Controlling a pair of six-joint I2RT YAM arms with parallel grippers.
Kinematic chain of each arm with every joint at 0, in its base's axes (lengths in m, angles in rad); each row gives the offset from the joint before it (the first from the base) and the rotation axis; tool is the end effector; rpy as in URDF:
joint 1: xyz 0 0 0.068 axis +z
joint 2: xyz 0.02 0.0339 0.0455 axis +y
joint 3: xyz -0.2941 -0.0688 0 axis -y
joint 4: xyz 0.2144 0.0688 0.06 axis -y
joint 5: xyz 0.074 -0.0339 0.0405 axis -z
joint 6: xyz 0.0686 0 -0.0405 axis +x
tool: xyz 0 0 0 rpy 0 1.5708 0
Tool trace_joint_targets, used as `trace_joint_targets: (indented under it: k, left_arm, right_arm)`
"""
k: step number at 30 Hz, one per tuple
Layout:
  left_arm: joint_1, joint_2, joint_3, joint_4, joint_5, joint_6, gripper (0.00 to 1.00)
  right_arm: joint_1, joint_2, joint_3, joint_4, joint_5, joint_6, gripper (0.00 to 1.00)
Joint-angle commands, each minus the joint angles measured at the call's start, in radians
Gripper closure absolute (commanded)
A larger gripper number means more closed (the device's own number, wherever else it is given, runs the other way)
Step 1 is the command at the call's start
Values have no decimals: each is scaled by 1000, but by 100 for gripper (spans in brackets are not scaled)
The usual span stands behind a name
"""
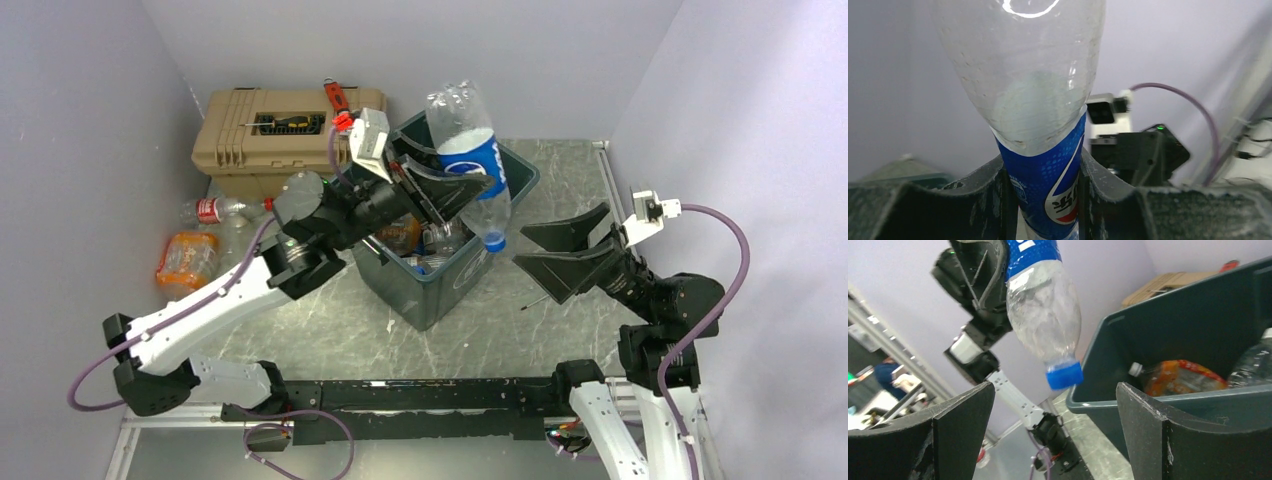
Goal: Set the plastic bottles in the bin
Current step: Place the plastic bottle in the trash bin.
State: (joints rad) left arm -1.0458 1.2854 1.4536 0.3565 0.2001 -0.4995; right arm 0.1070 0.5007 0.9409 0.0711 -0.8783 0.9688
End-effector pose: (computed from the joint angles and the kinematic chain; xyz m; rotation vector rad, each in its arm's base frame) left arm 0.1189 -0.2325 0.5615 0.5077 1.0631 -1.4884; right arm 0.0273 0.0560 0.4580 -0.3354 1.3403 1.3777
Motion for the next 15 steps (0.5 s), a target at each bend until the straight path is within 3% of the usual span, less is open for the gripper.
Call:
trace_joint_targets:
  k: [1,5,8,12,15]
  left_arm:
    - [0,-104,100,-239,-272,309,100]
    - [1,-87,190,-406,-436,546,100]
    - [3,-45,258,-526,-468,615,100]
    - [90,30,373,-728,-307,556,100]
    - [200,65,410,-784,-167,456,100]
  right_arm:
    - [10,-44,75,-231,132,-181,3]
    - [15,-87,55,-362,265,-249,2]
    - [19,-128,17,-425,358,-267,1]
    - [36,-190,1,-525,461,-295,0]
    - [49,-251,2,-592,583,-290,0]
